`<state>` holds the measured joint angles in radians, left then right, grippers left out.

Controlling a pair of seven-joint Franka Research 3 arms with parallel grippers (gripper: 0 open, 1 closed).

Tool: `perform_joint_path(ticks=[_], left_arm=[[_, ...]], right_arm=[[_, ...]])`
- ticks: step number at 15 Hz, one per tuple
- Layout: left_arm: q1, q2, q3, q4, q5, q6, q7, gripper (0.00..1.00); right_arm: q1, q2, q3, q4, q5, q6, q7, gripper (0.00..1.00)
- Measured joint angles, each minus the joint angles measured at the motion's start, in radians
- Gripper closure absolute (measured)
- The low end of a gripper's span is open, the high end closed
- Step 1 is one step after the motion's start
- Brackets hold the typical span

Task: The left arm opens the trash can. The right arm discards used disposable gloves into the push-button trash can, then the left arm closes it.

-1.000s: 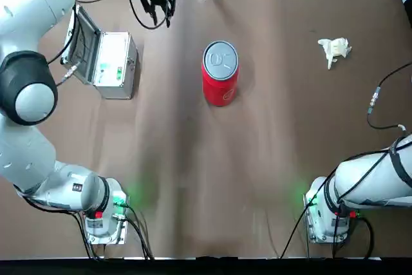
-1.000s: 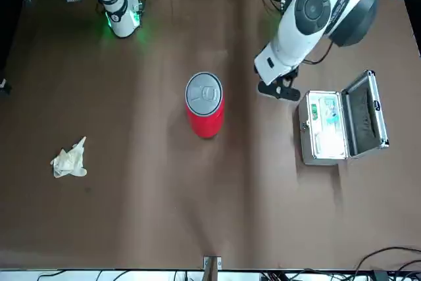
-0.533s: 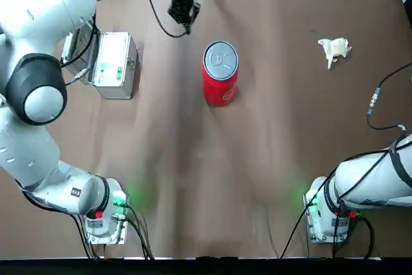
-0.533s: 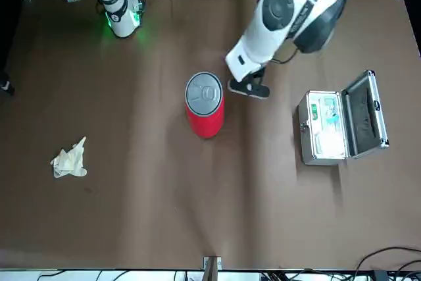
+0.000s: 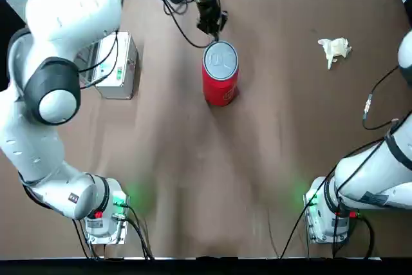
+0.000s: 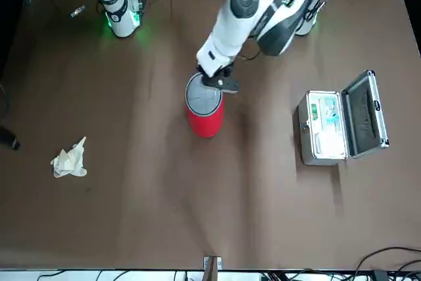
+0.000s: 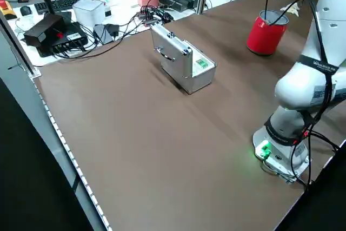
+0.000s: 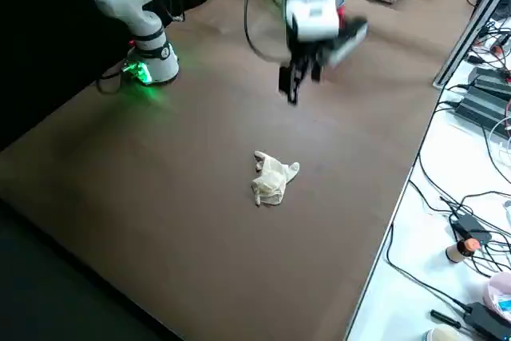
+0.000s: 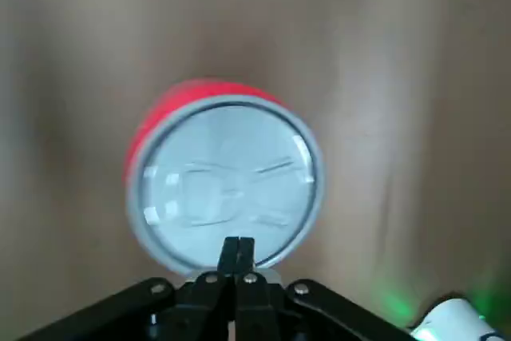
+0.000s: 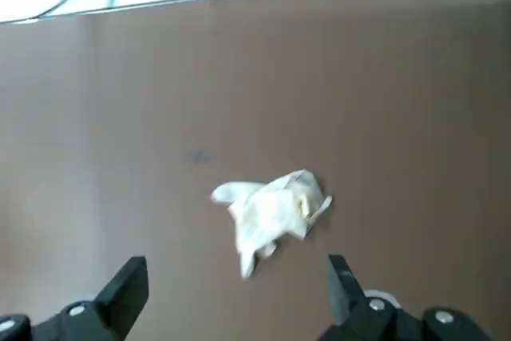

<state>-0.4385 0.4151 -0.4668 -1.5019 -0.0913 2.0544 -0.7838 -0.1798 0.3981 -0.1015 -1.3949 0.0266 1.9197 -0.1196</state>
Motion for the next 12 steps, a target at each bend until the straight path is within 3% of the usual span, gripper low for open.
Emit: perform_joint_path(ticks=[7, 12], left_arm=[[-0.095, 0.094, 0.003, 0.001, 0.135, 0.140, -0.094, 0.99], [-0.108, 0.118, 0.003, 0.001, 0.181, 0.151, -0.123, 0.99]], right_arm=[[-0.041, 0.283, 0.005, -0.003, 0.030, 0.153, -0.006, 0.01], [-0.031, 0.348, 0.012, -0.003, 0.030, 0.141, -0.119, 0.01]])
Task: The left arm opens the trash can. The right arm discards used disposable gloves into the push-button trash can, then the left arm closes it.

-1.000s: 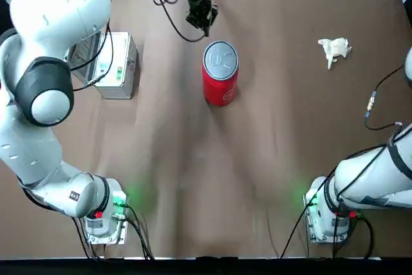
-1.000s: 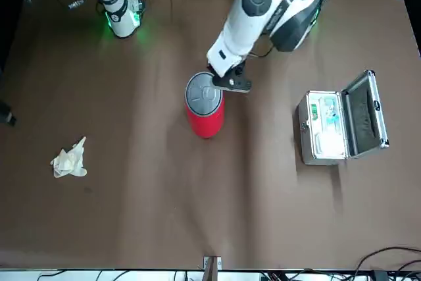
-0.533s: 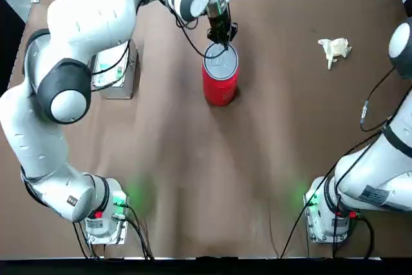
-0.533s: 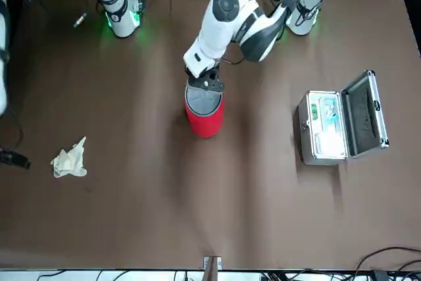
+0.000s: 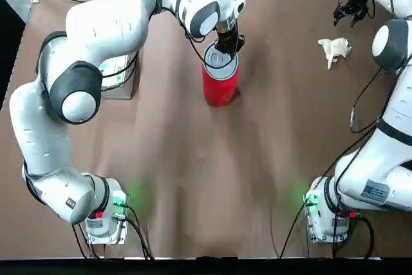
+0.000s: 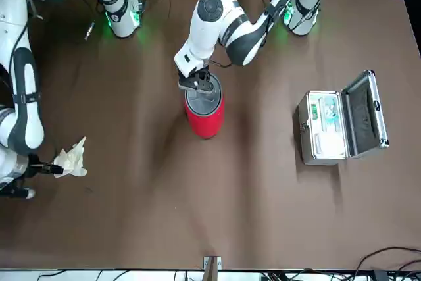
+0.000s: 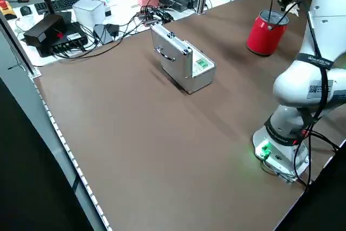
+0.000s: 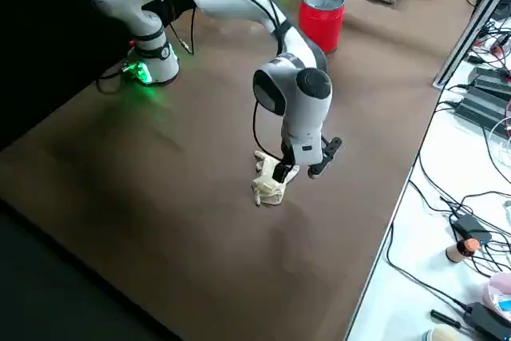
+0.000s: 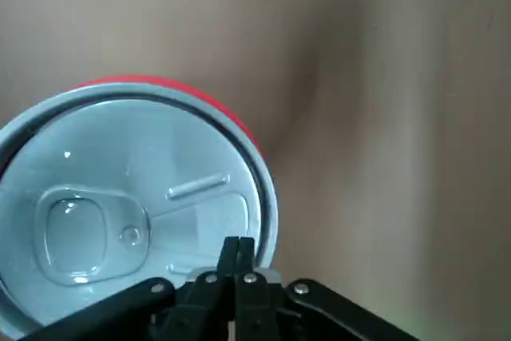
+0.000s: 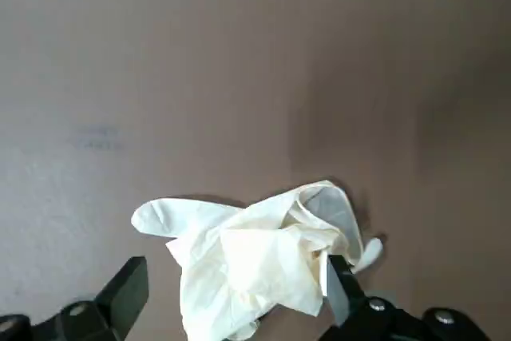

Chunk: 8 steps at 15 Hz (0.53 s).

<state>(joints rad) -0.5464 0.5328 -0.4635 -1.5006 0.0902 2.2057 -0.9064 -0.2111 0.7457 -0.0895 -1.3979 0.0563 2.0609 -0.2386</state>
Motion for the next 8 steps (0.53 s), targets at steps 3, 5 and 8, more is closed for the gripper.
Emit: perform_joint_path(ticks=[3, 5, 8], left_arm=[[-0.002, 0.010, 0.000, 0.001, 0.031, 0.000, 0.000, 0.99], [-0.008, 0.020, 0.000, 0.003, 0.045, 0.001, 0.000, 0.99], [-0.014, 0.029, 0.000, 0.006, 0.057, 0.003, 0.000, 0.98]], right_arm=[[0.027, 0.030, 0.003, -0.008, -0.001, -0.008, -0.016, 0.01], [0.050, 0.041, 0.003, -0.022, -0.011, -0.009, -0.016, 0.01], [0.062, 0.045, 0.001, -0.053, -0.123, -0.008, -0.013, 0.02]])
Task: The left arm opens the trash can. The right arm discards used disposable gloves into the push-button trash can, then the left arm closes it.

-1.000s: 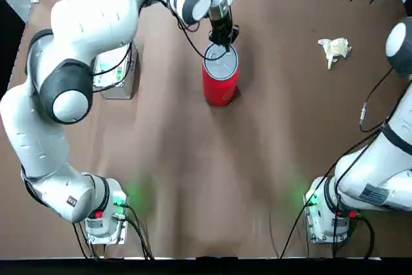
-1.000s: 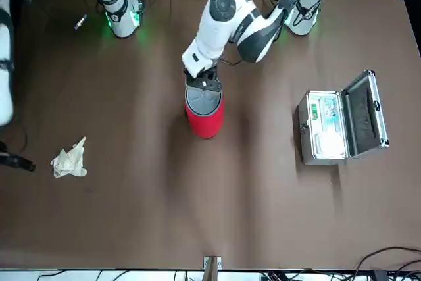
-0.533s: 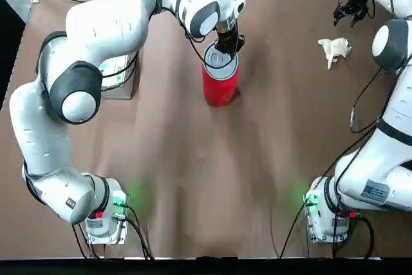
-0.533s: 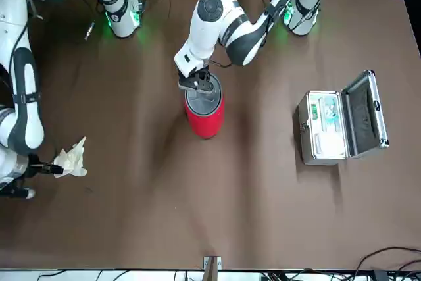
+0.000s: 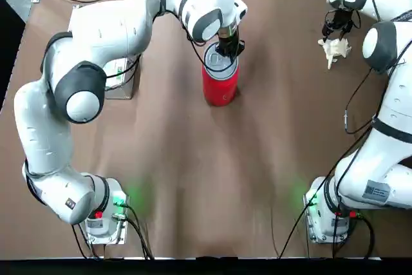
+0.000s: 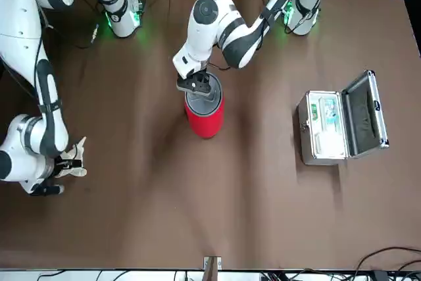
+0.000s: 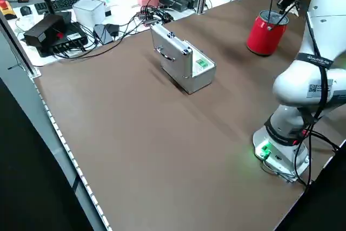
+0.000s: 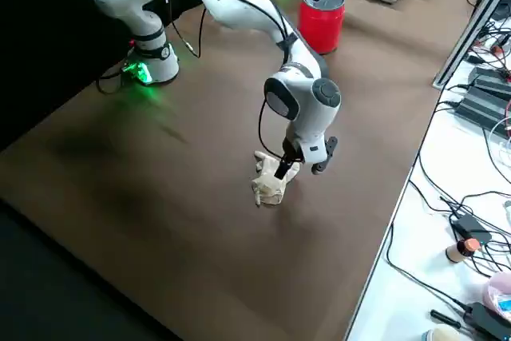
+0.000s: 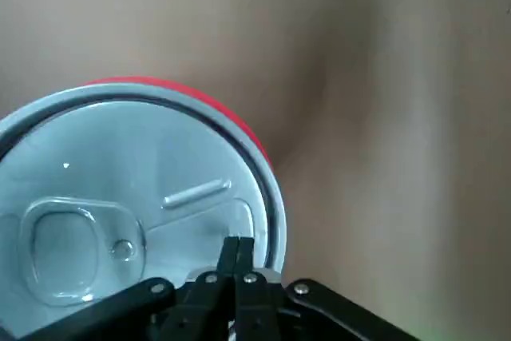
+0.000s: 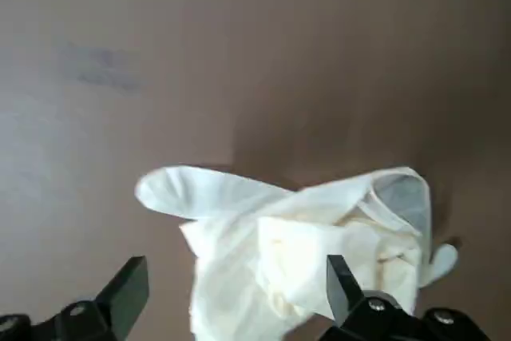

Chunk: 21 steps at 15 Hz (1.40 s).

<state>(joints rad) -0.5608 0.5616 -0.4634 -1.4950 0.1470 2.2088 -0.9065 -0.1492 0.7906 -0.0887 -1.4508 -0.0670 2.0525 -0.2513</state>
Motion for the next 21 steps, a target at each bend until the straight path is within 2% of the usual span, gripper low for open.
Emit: perform_joint_path(ticks=[3, 13, 18, 21], left_arm=[[0.000, 0.005, 0.000, 0.000, 0.007, 0.000, 0.000, 0.98], [-0.004, 0.020, 0.000, 0.005, 0.029, 0.001, -0.010, 0.99], [-0.002, 0.020, 0.000, 0.009, 0.029, 0.001, -0.023, 0.99], [0.000, 0.019, 0.002, 0.021, 0.030, 0.002, -0.050, 0.99]], right_arm=[[0.000, 0.000, -0.004, -0.007, -0.061, 0.000, 0.012, 0.02], [0.031, 0.038, -0.003, -0.013, -0.106, 0.006, 0.048, 0.02], [0.029, 0.051, -0.007, -0.013, -0.224, 0.016, 0.070, 0.02], [0.010, 0.053, -0.008, -0.013, -0.256, 0.045, 0.071, 0.02]])
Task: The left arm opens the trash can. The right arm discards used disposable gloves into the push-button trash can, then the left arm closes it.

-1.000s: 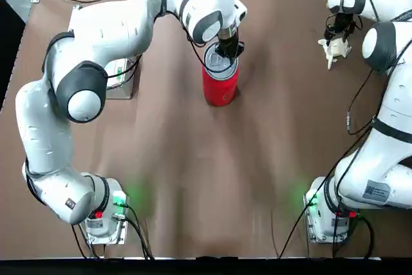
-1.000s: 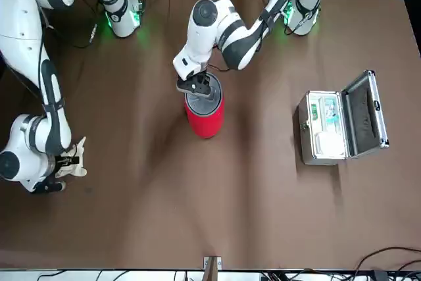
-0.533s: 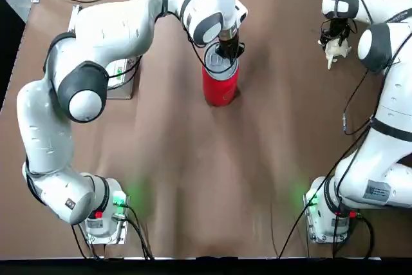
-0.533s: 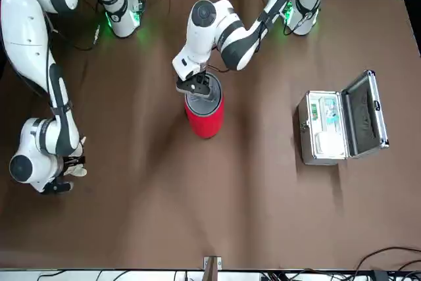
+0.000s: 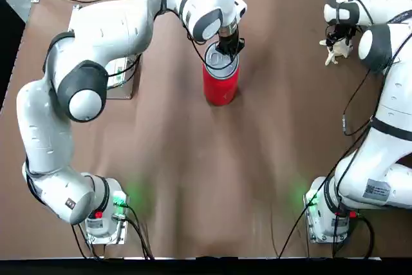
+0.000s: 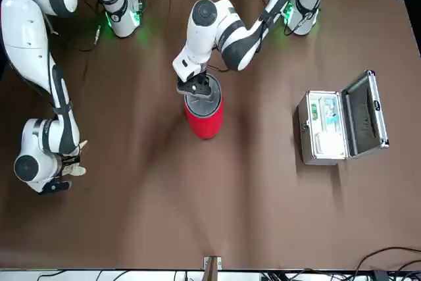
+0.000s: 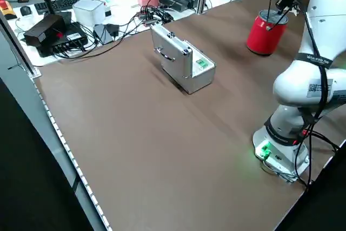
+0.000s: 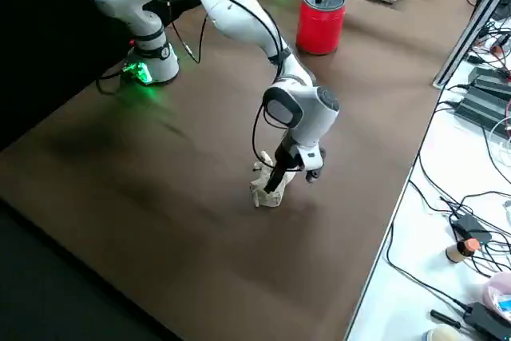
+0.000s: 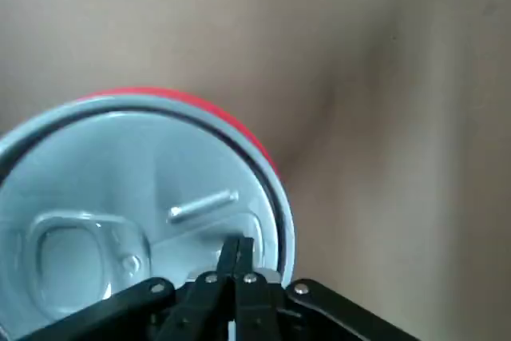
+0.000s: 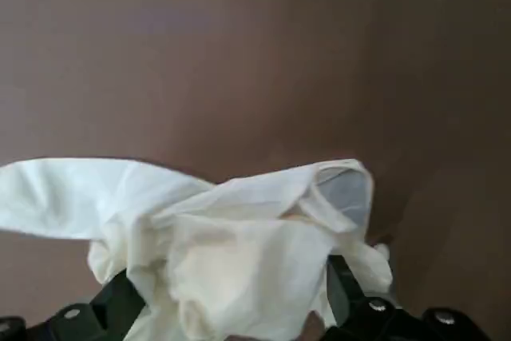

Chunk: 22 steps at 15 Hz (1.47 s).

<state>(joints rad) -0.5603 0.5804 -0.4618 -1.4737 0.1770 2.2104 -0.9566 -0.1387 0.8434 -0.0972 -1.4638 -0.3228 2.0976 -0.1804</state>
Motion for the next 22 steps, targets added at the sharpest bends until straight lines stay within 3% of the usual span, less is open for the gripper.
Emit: perform_joint_path(ticks=[4, 6, 13, 14, 16, 17, 18, 20, 21, 22], left_arm=[[0.024, -0.021, 0.002, 0.027, 0.000, -0.030, -0.022, 0.98], [0.051, -0.051, 0.000, 0.037, 0.000, -0.069, -0.022, 0.94], [0.143, -0.149, -0.003, 0.039, 0.000, -0.228, -0.019, 0.35], [0.158, -0.159, -0.003, 0.039, 0.000, -0.247, -0.016, 0.34], [0.195, -0.176, -0.004, 0.039, -0.009, -0.288, 0.023, 0.31], [0.215, -0.186, -0.004, 0.039, -0.019, -0.309, 0.051, 0.30], [0.237, -0.197, -0.004, 0.039, -0.028, -0.333, 0.080, 0.22], [0.277, -0.218, -0.004, 0.039, -0.035, -0.381, 0.116, 0.06], [0.296, -0.231, -0.004, 0.039, -0.037, -0.402, 0.123, 0.00], [0.314, -0.243, -0.004, 0.040, -0.038, -0.425, 0.127, 0.00]], right_arm=[[-0.024, 0.008, 0.000, 0.000, -0.001, 0.029, 0.000, 0.04], [-0.024, 0.012, 0.001, 0.000, -0.001, 0.031, 0.000, 0.10], [-0.027, 0.026, -0.001, 0.001, -0.002, 0.045, 0.004, 0.18], [-0.028, 0.026, -0.003, 0.004, -0.003, 0.046, 0.005, 0.25], [-0.028, 0.026, -0.003, 0.005, -0.004, 0.046, 0.006, 0.27], [-0.029, 0.026, -0.006, 0.008, -0.009, 0.047, 0.008, 0.36], [-0.030, 0.026, -0.008, 0.011, -0.010, 0.047, 0.009, 0.44], [-0.032, 0.026, -0.009, 0.013, -0.013, 0.047, 0.010, 0.49], [-0.033, 0.026, -0.010, 0.015, -0.013, 0.047, 0.010, 0.57], [-0.034, 0.026, -0.010, 0.014, -0.013, 0.046, 0.010, 0.57]])
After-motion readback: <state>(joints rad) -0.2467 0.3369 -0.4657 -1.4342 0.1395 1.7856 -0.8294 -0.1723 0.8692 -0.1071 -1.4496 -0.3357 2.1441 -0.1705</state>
